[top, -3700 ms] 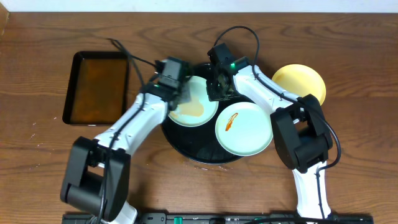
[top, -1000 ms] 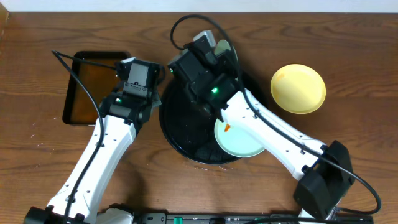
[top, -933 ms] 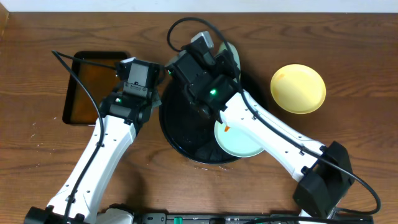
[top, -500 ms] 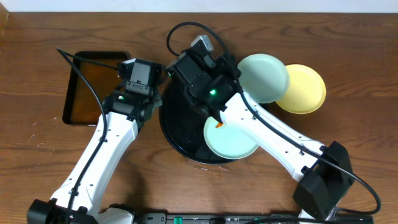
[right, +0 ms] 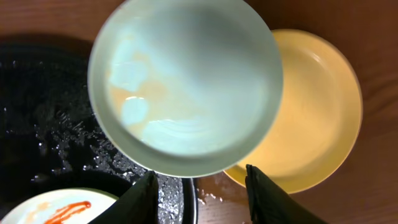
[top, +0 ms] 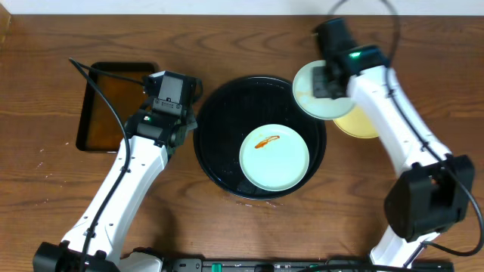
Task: Clean dirty plates on tray and stack at the side
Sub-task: 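Carry the green plate right and set it on the yellow plate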
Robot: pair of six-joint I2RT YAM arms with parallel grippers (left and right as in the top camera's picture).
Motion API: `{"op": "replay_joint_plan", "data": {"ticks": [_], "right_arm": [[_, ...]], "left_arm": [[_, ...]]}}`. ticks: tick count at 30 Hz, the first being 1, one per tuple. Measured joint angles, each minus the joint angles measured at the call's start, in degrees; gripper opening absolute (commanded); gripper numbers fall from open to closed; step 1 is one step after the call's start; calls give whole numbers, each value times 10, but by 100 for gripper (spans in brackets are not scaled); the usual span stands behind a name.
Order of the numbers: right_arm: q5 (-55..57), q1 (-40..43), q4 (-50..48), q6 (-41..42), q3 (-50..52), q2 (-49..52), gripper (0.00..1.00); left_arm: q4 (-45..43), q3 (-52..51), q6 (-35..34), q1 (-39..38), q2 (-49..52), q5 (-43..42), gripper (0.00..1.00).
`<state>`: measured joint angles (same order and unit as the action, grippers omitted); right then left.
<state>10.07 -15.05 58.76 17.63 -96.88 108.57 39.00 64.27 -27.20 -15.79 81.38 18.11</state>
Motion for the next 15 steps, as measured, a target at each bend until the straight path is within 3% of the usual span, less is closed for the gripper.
{"op": "replay_joint_plan", "data": {"ticks": [3, 8, 15], "right_arm": [[-28, 42, 0, 10, 1, 0, 36], [-47, 86, -47, 14, 45, -4, 40], [-68, 90, -187, 31, 180, -5, 27]], "left_arm": [[-2, 0, 0, 0, 0, -3, 8], [-11, 0, 0, 0, 0, -28, 8], [-18, 0, 0, 0, 0, -41, 8]]}}
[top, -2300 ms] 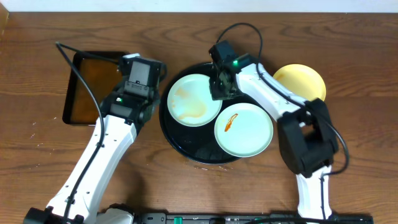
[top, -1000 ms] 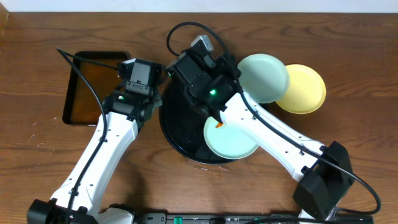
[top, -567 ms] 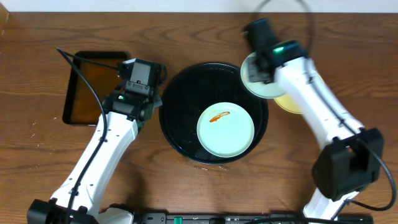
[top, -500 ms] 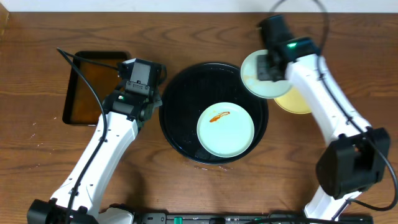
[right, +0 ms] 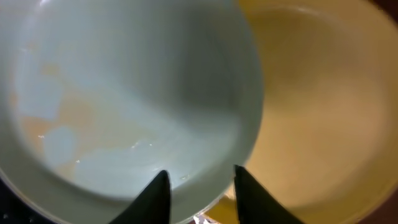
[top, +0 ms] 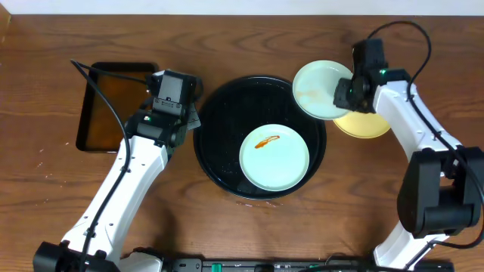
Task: Clean dirty plates on tray and stack at the side
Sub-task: 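Carry the green plate right and set it on the yellow plate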
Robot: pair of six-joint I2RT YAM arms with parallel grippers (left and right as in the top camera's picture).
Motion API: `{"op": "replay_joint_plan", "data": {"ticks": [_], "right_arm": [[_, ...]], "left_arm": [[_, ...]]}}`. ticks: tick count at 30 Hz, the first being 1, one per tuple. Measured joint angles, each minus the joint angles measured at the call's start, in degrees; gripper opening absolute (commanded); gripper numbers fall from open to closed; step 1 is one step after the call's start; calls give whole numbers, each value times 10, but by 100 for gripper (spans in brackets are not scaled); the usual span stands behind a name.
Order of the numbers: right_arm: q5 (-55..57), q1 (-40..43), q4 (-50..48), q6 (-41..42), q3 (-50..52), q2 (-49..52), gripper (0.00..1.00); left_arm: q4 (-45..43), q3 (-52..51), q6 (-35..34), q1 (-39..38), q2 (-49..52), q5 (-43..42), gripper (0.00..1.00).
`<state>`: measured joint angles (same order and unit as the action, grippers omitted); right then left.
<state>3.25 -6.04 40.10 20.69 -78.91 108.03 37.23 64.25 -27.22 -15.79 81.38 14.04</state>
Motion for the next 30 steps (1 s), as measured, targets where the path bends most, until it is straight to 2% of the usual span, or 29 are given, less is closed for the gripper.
{"op": "replay_joint_plan", "data": {"ticks": [6, 8, 22, 30], "right_arm": [[-5, 0, -64, 3, 48, 0, 15], [-2, 0, -72, 3, 55, 0, 14], [35, 0, -92, 11, 78, 13, 16], [86, 2, -46, 13, 78, 13, 21]], "left_arm": [[0, 0, 0, 0, 0, -2, 8], [0, 0, 0, 0, 0, -2, 8], [0, 0, 0, 0, 0, -2, 8], [0, 0, 0, 0, 0, -3, 8]]}}
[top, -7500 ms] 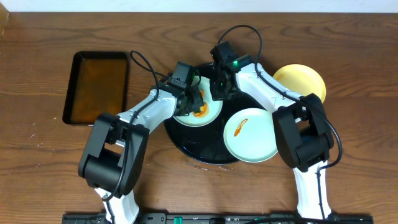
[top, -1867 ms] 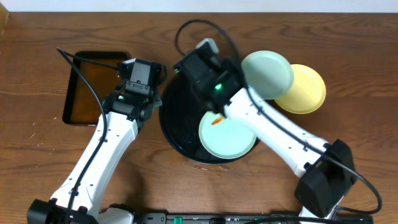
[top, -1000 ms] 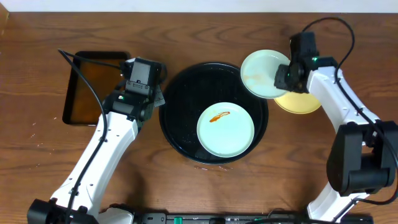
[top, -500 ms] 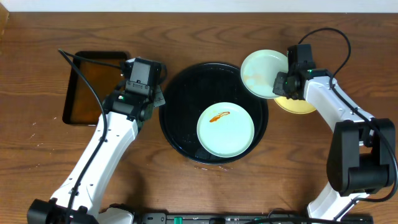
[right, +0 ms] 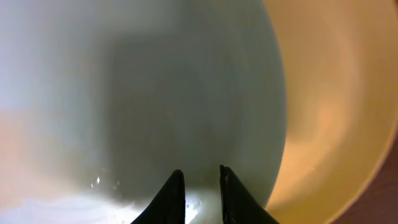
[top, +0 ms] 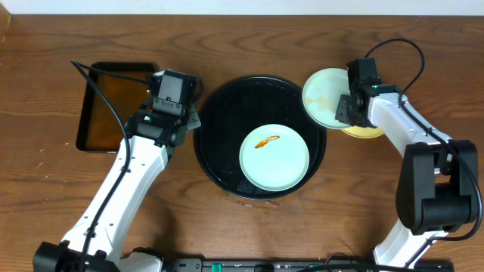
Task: Clean dirty plates on tray and stack at the side
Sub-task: 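Carry the green plate right and set it on the yellow plate, then return the right gripper to the tray and grasp the last green plate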
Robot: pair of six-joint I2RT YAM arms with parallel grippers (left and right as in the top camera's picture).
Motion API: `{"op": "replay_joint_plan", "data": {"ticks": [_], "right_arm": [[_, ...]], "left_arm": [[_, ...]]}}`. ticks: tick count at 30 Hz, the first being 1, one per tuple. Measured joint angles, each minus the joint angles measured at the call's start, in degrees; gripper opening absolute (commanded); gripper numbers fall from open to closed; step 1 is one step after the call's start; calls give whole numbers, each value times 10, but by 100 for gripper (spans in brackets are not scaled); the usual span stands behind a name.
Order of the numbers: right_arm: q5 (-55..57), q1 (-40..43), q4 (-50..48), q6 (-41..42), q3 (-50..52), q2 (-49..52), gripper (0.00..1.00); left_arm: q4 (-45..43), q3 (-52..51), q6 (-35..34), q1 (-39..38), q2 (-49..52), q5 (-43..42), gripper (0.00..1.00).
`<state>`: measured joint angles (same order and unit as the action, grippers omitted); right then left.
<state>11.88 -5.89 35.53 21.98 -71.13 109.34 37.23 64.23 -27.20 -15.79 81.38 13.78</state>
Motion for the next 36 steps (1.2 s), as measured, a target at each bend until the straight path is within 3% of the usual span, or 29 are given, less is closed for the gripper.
{"op": "replay_joint_plan", "data": {"ticks": [8, 20, 25, 30, 34, 35, 36], "right_arm": [[25, 42, 41, 20, 0, 0, 19], [16, 91, 53, 26, -1, -63, 34], [-116, 91, 52, -18, -4, -136, 44], [-264, 60, 124, -51, -11, -158, 37], [-305, -6, 213, -52, -11, -158, 49], [-307, -25, 225, -47, -11, -158, 56], [-308, -43, 234, -42, -11, -158, 75]], "left_arm": [[3, 0, 0, 0, 0, 0, 8], [3, 0, 0, 0, 0, 0, 8], [3, 0, 0, 0, 0, 0, 8], [3, 0, 0, 0, 0, -6, 8], [3, 0, 0, 0, 0, -13, 8], [2, 0, 0, 0, 0, -15, 8], [2, 0, 0, 0, 0, -15, 8]]}}
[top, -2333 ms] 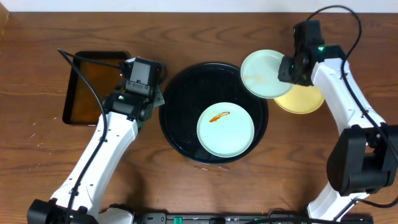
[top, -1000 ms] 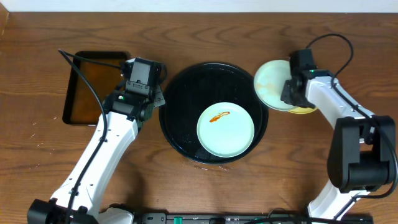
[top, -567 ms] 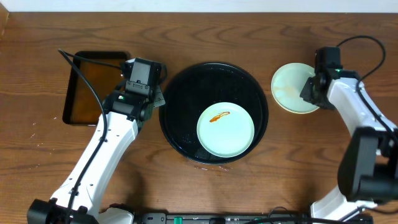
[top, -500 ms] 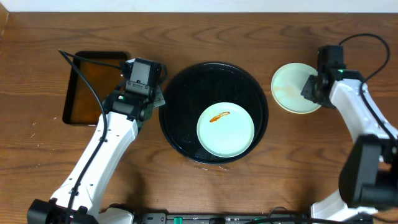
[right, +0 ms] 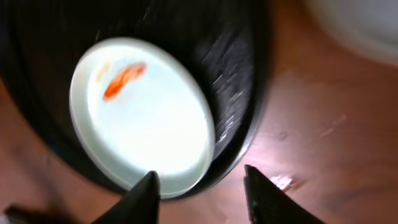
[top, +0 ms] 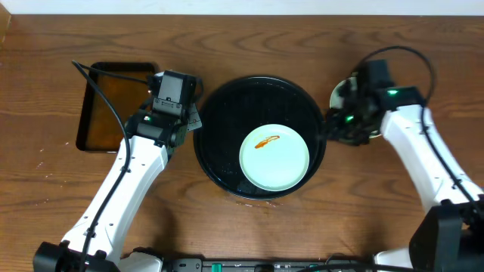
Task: Clean dirty plates on tray and stack at the side
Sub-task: 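Return the right gripper to the tray and grasp the last green plate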
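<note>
A pale green plate (top: pixel 274 157) with a red sauce streak (right: pixel 124 78) lies in the round black tray (top: pixel 219 113). The same plate (right: pixel 143 112) fills the left of the right wrist view. My right gripper (top: pixel 338 126) (right: pixel 200 174) is open and empty, at the tray's right rim (right: pixel 239 81). Beside the tray, a cleaned pale plate (top: pixel 338 94) shows only a sliver under the right arm and appears blurred (right: pixel 364 25) at the top right. My left gripper (top: pixel 181 113) rests at the tray's left rim, its fingers hidden.
A brown rectangular tray (top: pixel 113 106) lies at the far left behind the left arm. A wet patch (right: pixel 283 182) glistens on the wooden table (top: pixel 340 211) just right of the black tray.
My right gripper was shut on the pale plate's rim over the yellow plate. Now it is open and empty at the black tray's right rim, facing the sauce-streaked plate. The left arm is unchanged.
My right gripper stood open at the rim of a pale plate overlapping the black tray's edge beside a yellow plate. Its fingers then narrowed and shut on that rim, and the plate sat further right over the yellow one. Now the plate is released there.
</note>
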Robot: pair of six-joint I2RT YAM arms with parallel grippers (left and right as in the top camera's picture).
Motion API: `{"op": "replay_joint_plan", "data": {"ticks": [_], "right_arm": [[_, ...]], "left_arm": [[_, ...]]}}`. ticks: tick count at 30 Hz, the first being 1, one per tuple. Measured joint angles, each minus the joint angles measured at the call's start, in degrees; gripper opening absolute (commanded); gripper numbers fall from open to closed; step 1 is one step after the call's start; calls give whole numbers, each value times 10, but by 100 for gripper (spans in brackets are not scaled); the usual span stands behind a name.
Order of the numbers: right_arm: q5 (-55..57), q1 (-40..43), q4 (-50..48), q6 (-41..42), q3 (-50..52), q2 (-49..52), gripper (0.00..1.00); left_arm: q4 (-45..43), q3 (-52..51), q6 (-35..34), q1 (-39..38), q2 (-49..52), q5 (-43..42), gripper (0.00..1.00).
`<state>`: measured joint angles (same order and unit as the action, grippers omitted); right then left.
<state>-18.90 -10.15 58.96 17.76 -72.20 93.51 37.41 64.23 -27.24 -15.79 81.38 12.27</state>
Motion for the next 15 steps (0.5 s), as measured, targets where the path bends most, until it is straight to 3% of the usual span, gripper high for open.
{"op": "replay_joint_plan", "data": {"ticks": [1, 3, 9, 15], "right_arm": [[4, -17, 5, 14, 0, 0, 88], [22, -52, 5, 36, 0, 0, 92], [125, -148, -28, 168, 19, 0, 65], [198, -191, -93, 270, 71, 0, 63]], "left_arm": [[-1, 0, 0, 0, 0, -1, 8], [-1, 0, 0, 0, 0, -2, 8], [-2, 0, 0, 0, 0, -5, 8], [-1, 0, 0, 0, 0, -12, 8]]}}
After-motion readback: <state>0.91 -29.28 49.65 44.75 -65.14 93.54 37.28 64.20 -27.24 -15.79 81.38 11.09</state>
